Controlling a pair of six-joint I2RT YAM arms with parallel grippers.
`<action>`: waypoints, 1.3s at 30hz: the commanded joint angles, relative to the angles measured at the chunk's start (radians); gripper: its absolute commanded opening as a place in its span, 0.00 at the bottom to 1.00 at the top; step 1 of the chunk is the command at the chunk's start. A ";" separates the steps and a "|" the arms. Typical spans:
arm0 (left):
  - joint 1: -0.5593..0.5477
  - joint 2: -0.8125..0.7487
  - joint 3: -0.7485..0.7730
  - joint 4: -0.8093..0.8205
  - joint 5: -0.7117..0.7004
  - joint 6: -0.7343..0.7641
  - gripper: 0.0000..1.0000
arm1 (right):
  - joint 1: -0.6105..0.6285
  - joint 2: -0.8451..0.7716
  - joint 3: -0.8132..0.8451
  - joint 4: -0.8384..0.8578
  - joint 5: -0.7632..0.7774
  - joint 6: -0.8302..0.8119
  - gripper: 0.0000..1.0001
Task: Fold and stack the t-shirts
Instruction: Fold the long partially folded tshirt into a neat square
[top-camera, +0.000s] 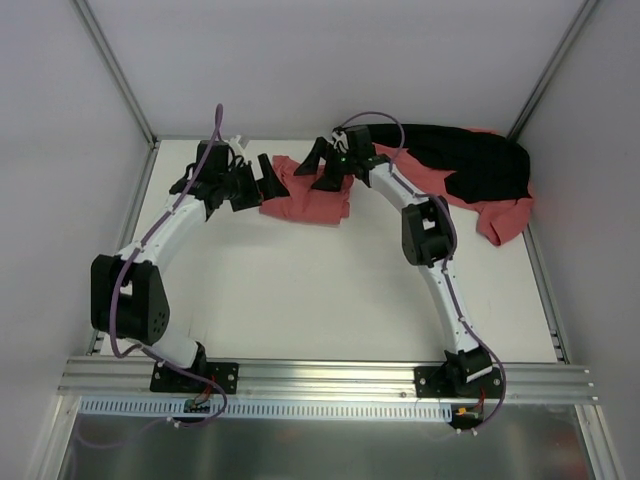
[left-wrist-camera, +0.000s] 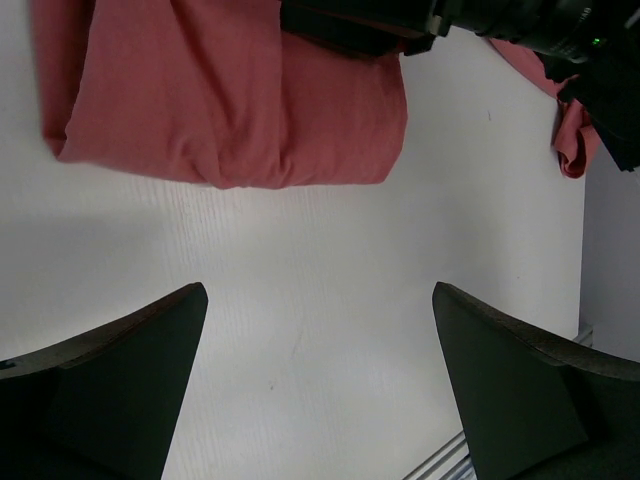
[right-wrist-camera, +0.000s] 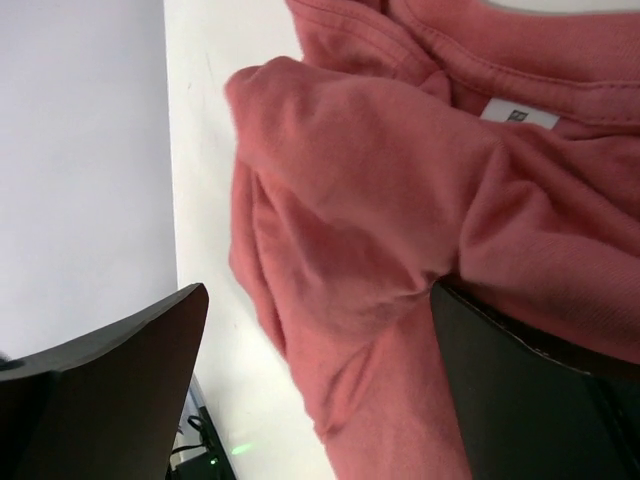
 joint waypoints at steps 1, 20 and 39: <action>-0.006 0.086 0.092 0.054 0.054 0.038 0.99 | -0.011 -0.178 -0.004 0.043 -0.049 0.016 0.99; 0.313 0.587 0.366 0.187 0.367 0.014 0.99 | -0.106 -0.798 -0.449 -0.190 -0.075 -0.200 0.99; 0.288 0.776 0.427 0.252 0.499 -0.144 0.99 | -0.069 -0.363 -0.274 -0.281 -0.121 -0.116 1.00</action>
